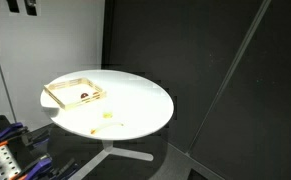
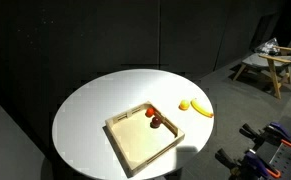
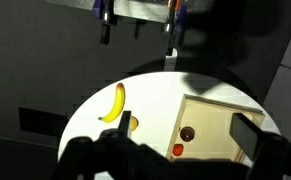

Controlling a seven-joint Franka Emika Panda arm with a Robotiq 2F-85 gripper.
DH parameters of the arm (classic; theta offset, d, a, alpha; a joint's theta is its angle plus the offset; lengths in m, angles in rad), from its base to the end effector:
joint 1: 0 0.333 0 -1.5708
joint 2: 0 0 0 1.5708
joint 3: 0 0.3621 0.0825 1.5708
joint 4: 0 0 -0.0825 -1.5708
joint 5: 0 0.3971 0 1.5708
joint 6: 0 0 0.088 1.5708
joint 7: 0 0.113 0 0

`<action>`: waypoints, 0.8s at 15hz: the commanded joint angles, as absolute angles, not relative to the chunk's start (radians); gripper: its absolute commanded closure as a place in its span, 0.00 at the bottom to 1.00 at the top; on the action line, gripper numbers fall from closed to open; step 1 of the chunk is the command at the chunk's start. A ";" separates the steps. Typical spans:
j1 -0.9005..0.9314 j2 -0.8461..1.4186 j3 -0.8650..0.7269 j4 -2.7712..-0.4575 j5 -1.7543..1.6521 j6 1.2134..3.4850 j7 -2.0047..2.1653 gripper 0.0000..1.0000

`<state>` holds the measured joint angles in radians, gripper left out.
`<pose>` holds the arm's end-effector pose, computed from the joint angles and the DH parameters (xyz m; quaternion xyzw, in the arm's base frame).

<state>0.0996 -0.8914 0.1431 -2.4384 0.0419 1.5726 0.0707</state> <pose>0.2462 0.0828 0.6025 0.9975 0.0603 0.0147 0.0330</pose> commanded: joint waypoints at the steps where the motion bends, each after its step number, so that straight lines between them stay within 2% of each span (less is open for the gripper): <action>1: 0.100 -0.890 0.143 -2.434 0.041 1.570 0.071 0.00; 12: 0.086 -0.834 0.150 -2.464 0.039 1.663 0.094 0.00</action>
